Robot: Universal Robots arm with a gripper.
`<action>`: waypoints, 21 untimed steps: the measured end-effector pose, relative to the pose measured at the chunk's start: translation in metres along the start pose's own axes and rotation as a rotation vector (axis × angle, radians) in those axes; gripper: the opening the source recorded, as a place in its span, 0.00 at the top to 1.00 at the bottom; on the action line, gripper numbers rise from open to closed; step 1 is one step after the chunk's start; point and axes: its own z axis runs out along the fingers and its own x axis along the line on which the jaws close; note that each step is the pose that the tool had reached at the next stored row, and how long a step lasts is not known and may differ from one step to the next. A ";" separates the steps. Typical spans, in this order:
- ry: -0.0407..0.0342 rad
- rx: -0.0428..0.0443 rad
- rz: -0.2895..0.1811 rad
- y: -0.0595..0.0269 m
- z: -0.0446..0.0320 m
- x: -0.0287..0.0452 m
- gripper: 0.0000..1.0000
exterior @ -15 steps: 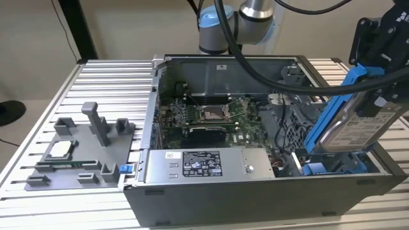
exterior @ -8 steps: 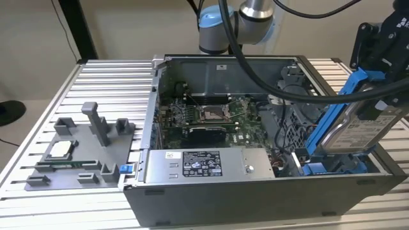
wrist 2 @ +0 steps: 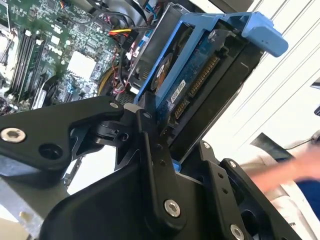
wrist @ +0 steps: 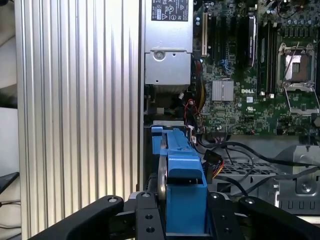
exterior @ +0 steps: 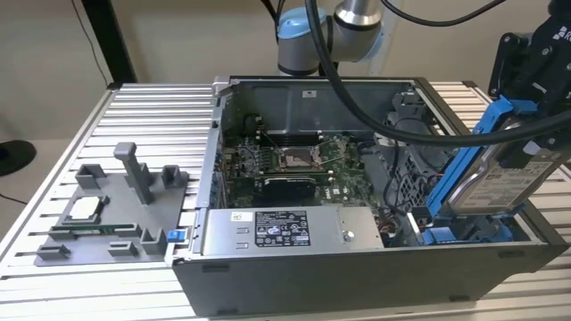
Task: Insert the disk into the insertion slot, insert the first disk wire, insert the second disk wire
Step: 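Insert the disk into the insertion slot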
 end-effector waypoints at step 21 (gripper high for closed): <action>-0.0039 -0.0001 0.000 -0.0006 0.0182 -0.0034 1.00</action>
